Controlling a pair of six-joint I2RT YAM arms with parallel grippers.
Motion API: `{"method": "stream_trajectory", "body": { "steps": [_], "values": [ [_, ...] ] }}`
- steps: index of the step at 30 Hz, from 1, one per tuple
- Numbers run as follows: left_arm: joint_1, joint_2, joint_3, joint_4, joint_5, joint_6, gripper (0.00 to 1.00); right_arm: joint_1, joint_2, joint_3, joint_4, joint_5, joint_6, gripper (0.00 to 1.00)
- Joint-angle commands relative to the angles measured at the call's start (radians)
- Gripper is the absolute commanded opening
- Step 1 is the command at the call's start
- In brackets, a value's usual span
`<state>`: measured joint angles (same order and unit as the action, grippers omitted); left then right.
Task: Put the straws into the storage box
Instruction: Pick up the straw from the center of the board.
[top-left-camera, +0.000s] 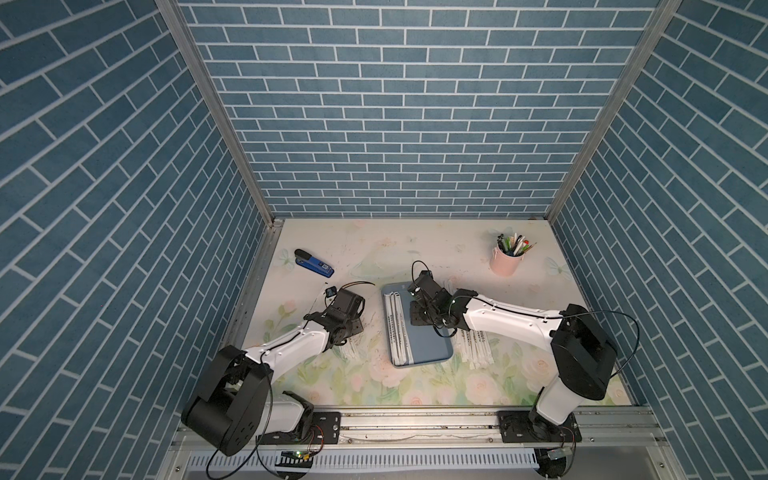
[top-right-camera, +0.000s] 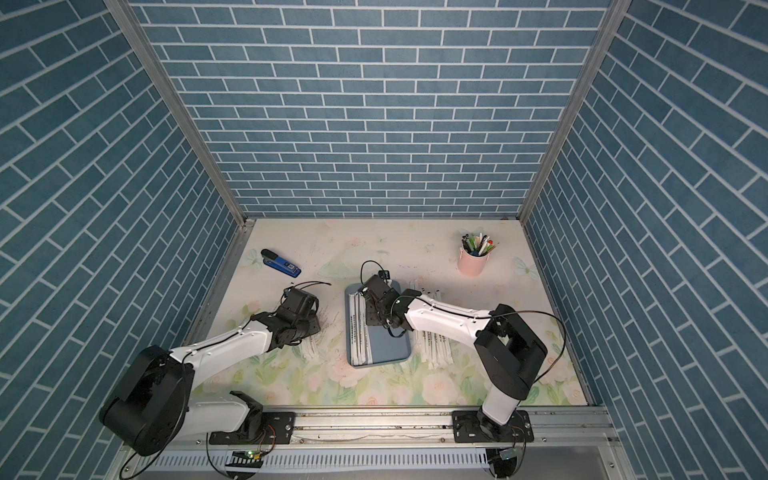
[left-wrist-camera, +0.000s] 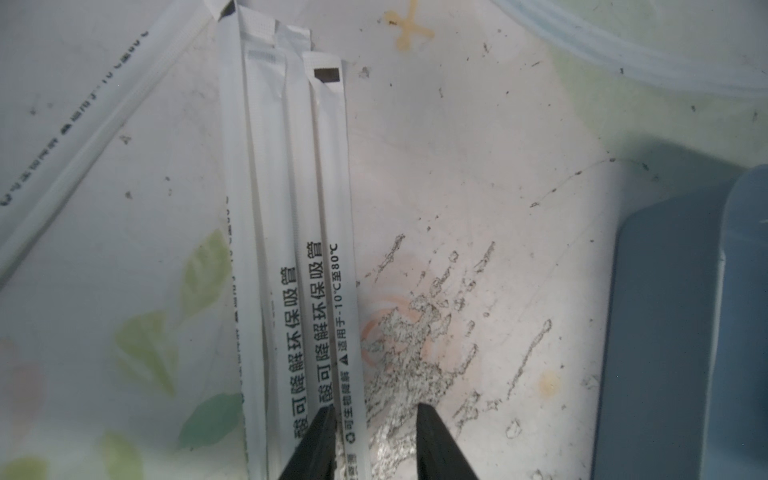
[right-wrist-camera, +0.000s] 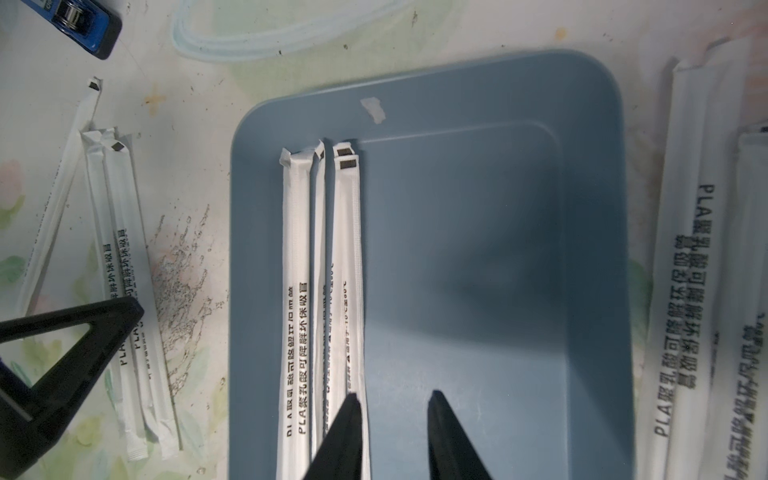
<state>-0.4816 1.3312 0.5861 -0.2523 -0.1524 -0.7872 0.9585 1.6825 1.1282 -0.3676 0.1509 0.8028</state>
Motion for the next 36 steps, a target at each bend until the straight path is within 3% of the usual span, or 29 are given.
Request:
{"method": "stream_trajectory", "body": {
  "steps": [1,14,36],
  "values": [
    [0.008,0.02,0.021,0.007,0.0,0.02,0.36,-0.007,-0.038,-0.013,0.012,0.015,-0.037,0.29],
    [0.007,0.066,0.023,0.02,-0.01,0.024,0.32,-0.016,-0.032,-0.017,0.012,0.011,-0.039,0.27],
    [0.0,0.145,0.03,0.064,0.01,0.024,0.17,-0.016,-0.029,0.0,0.007,0.019,-0.048,0.25]
  ]
}}
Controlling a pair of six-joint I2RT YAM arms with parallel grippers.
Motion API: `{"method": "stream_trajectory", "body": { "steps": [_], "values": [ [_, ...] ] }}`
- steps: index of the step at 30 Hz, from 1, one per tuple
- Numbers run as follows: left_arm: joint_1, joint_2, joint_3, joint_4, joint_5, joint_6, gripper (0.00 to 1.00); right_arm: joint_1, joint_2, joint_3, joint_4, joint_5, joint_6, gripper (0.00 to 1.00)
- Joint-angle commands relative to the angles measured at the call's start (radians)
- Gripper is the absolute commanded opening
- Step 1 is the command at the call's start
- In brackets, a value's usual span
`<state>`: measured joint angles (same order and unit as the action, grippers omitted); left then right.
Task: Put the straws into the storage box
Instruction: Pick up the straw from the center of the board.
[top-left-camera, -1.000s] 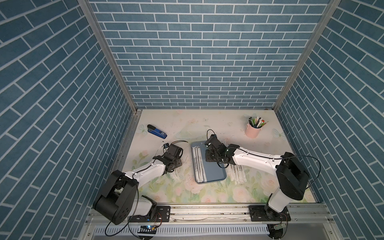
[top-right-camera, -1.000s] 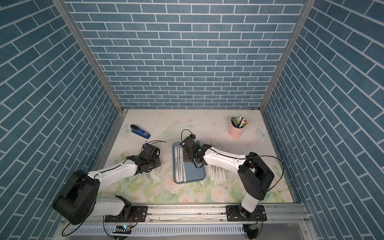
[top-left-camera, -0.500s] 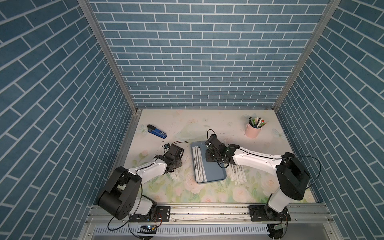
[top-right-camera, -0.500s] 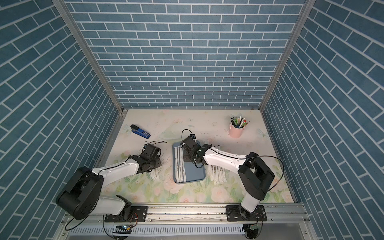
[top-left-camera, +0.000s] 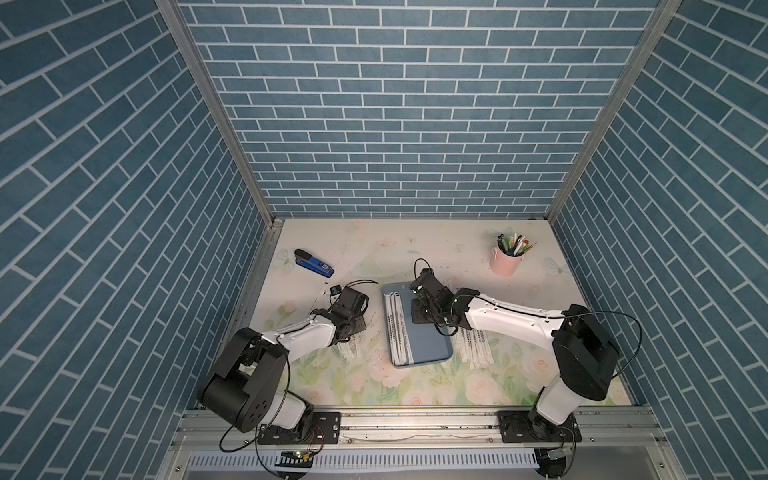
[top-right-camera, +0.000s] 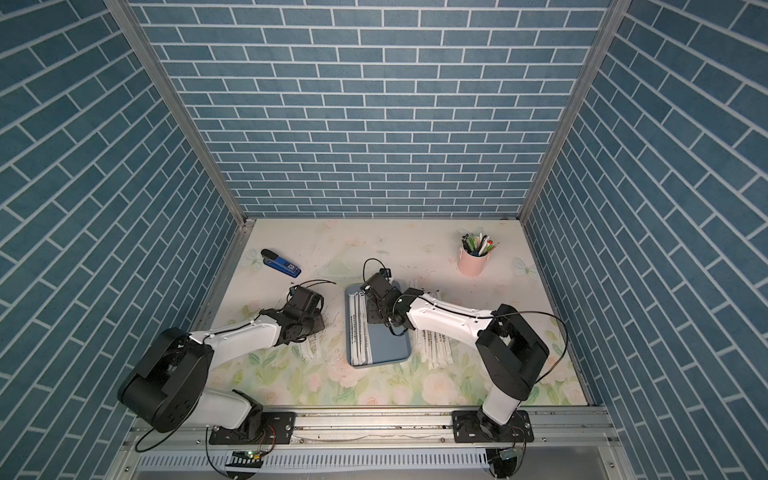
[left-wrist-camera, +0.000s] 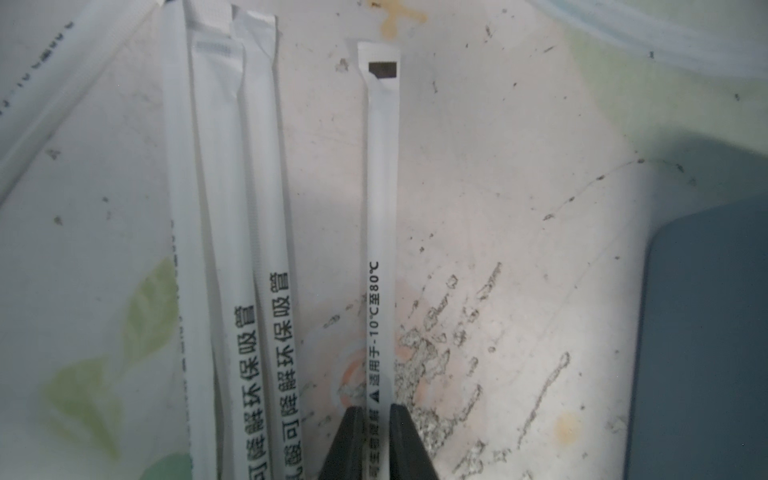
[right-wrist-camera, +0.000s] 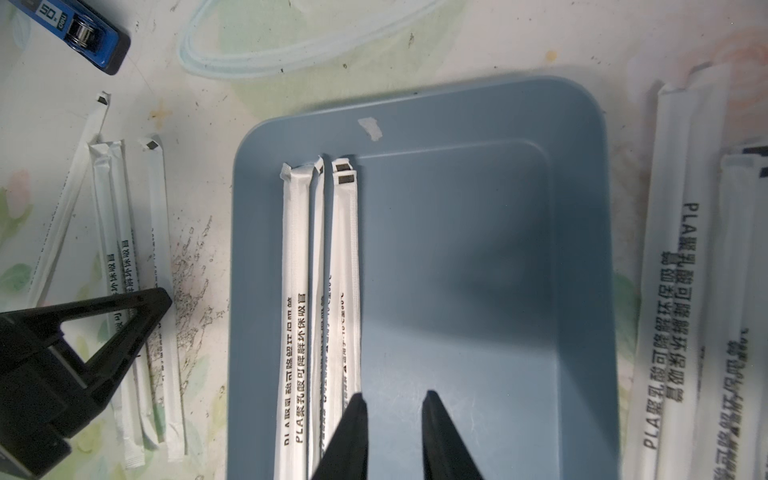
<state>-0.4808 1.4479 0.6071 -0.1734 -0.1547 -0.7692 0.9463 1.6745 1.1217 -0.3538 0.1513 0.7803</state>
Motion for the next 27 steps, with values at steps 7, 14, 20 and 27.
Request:
{"method": "stream_trajectory", "body": {
  "steps": [7,14,20,27],
  "values": [
    [-0.009,0.065,0.032,-0.044,-0.003,0.014,0.2,-0.007,-0.028,0.001,-0.007,0.023,-0.027,0.25],
    [-0.027,0.123,0.045,-0.121,-0.027,0.034,0.13,-0.017,-0.046,-0.019,0.008,0.028,-0.027,0.24],
    [-0.032,0.157,0.079,-0.165,-0.026,0.045,0.05,-0.02,-0.054,-0.035,0.03,0.021,-0.027,0.24],
    [-0.036,0.159,0.115,-0.181,-0.022,0.039,0.0,-0.027,-0.079,-0.064,0.047,0.02,-0.028,0.24]
  ]
}}
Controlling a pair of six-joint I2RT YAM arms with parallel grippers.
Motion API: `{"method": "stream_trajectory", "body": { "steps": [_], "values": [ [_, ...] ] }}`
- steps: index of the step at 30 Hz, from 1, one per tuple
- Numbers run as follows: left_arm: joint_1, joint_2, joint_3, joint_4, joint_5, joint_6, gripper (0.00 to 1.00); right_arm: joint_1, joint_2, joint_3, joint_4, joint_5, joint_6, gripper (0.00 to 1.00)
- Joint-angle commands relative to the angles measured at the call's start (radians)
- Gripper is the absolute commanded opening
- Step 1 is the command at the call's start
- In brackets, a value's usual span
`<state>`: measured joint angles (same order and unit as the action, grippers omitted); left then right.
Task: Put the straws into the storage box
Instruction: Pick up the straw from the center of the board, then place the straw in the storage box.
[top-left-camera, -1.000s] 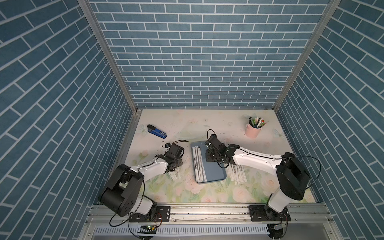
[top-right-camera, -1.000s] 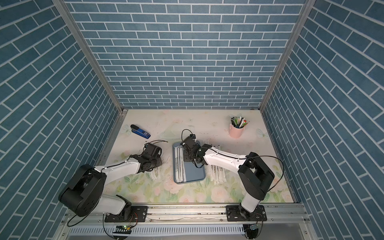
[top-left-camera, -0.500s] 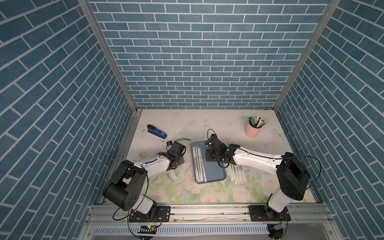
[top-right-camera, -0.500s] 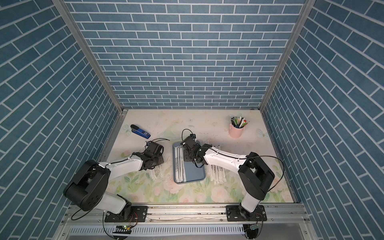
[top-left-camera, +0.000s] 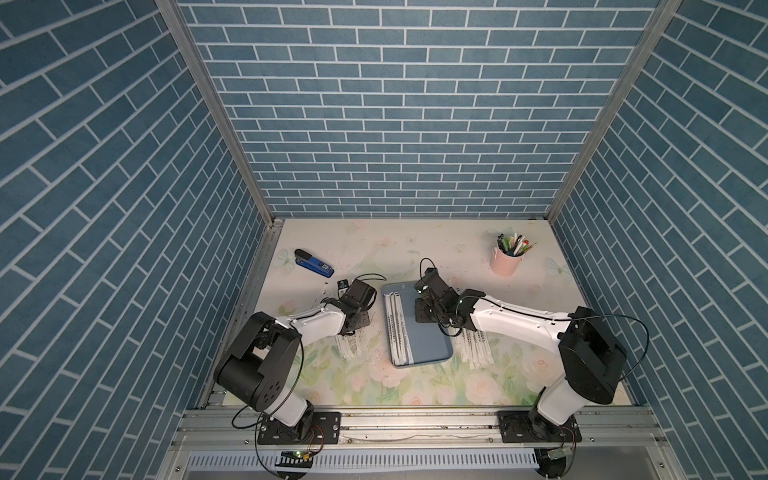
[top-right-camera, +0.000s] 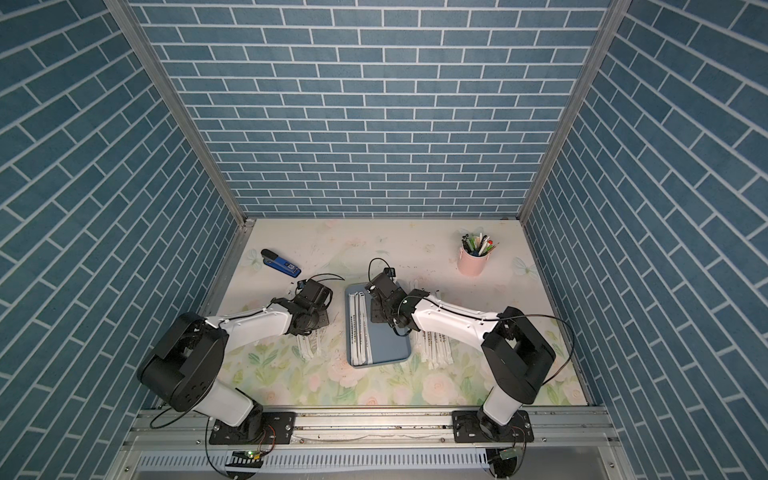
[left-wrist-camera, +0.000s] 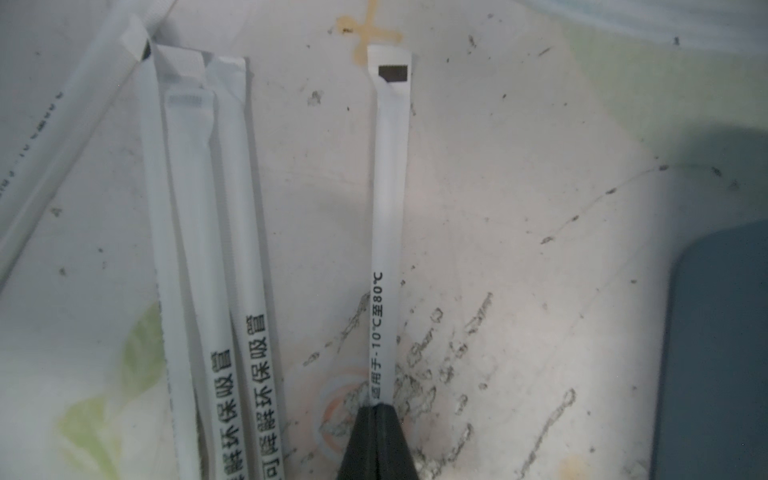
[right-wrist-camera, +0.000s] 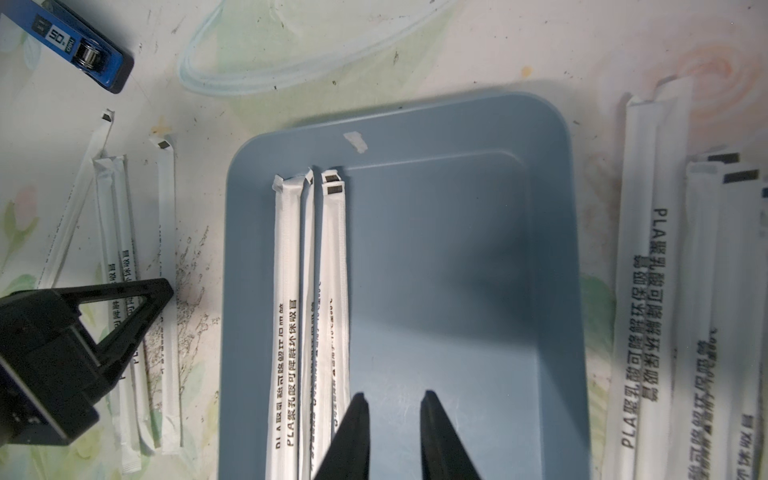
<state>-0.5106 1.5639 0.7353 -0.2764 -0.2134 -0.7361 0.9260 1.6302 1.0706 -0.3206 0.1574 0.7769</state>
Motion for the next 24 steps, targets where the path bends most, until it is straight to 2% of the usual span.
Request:
{"method": "stream_trajectory", "body": {
  "steps": [1,18,21,24],
  "values": [
    [-0.008,0.038,-0.005,-0.081,0.034,0.003,0.0,-0.008,-0.035,-0.015,0.015,0.014,-0.025,0.24],
    [-0.068,-0.097,0.128,-0.202,-0.037,-0.072,0.0,-0.022,-0.048,-0.019,0.011,0.021,-0.028,0.23],
    [-0.111,-0.105,0.168,-0.208,-0.034,-0.1,0.0,-0.03,-0.054,-0.014,0.001,0.027,-0.031,0.23],
    [-0.199,-0.091,0.226,-0.208,-0.036,-0.155,0.0,-0.051,-0.078,-0.016,-0.014,0.041,-0.037,0.23]
  ]
}}
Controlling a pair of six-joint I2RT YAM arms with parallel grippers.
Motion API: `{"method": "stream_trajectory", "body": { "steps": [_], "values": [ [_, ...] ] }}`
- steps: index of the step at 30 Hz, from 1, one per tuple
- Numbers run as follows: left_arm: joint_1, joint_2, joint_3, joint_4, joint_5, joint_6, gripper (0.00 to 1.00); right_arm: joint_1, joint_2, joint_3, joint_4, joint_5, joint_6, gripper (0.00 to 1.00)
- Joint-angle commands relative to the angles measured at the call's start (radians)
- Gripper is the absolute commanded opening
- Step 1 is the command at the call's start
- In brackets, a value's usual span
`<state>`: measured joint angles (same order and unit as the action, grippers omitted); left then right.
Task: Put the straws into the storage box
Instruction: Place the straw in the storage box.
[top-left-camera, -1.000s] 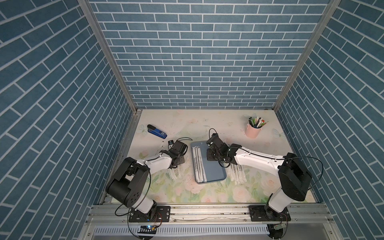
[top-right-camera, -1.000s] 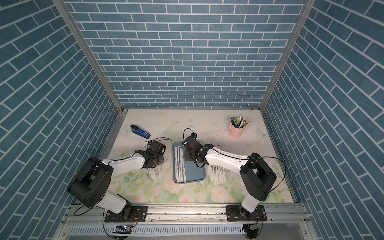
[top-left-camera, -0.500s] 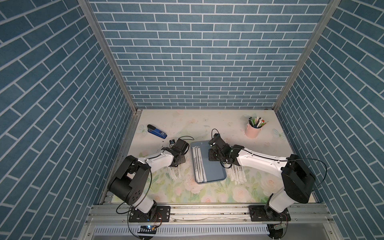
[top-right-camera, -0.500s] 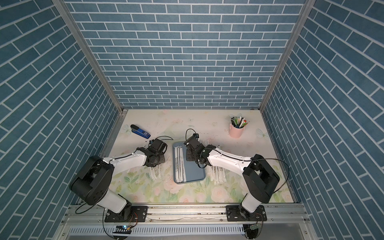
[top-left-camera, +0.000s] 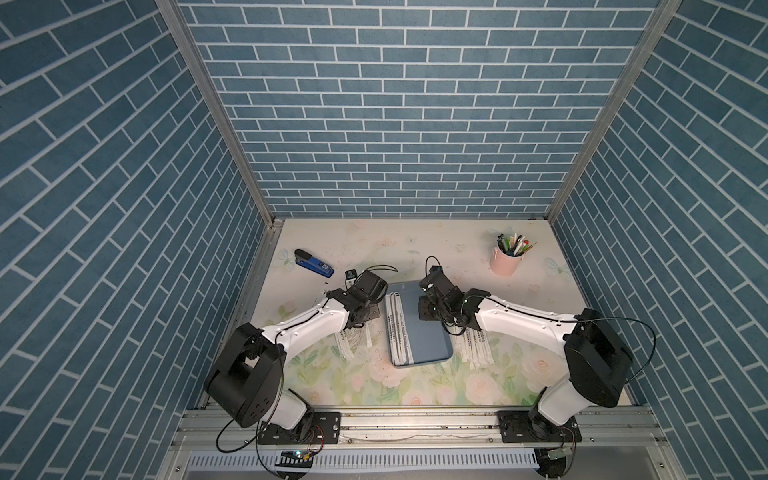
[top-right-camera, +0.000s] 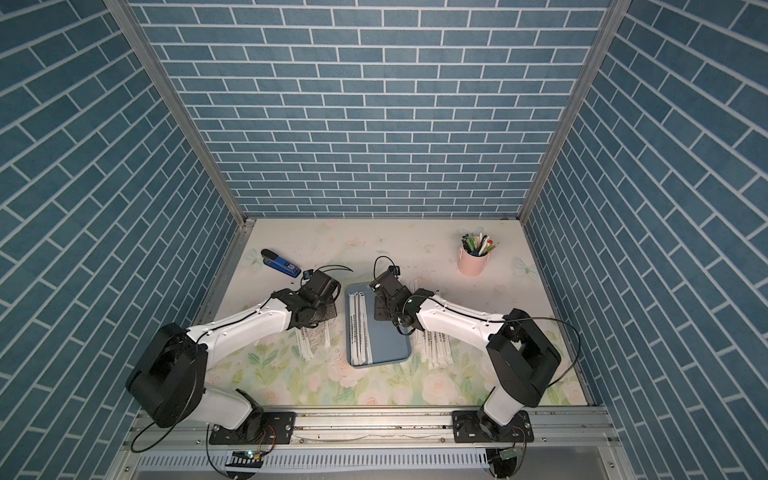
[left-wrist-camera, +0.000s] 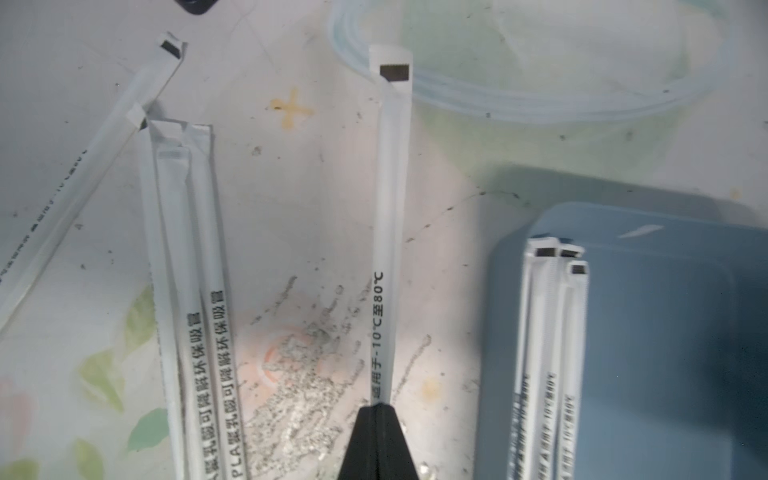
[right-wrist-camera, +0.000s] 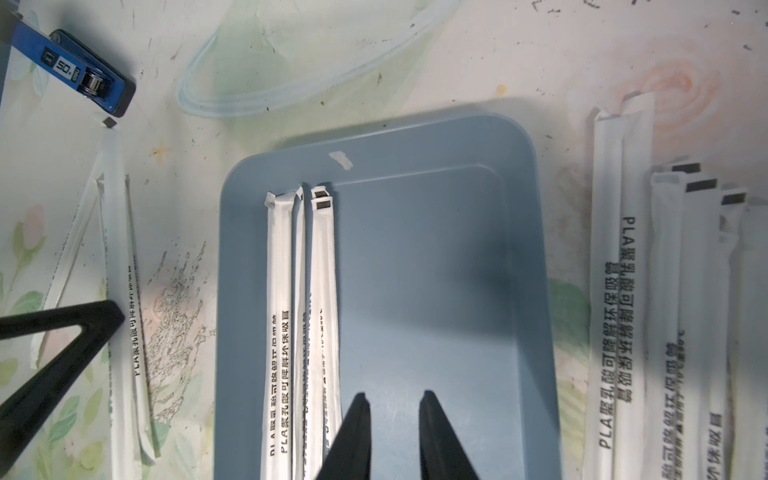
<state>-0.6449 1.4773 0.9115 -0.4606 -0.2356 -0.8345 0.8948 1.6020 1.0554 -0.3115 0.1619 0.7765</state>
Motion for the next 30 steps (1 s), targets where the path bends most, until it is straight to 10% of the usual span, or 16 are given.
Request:
{"method": "stream_trajectory", "body": {
  "steps": [1,10,30],
  "values": [
    [-0.1,0.004,0.069,-0.018,-0.014,-0.08,0.0,-0.031,-0.062,-0.003,-0.03,0.043,-0.041,0.23],
    [-0.289,0.2,0.152,0.097,-0.012,-0.207,0.0,-0.12,-0.141,-0.029,-0.063,0.071,-0.084,0.23],
    [-0.302,0.338,0.122,0.147,-0.023,-0.235,0.0,-0.131,-0.156,-0.063,-0.055,0.054,-0.085,0.22]
  ]
}}
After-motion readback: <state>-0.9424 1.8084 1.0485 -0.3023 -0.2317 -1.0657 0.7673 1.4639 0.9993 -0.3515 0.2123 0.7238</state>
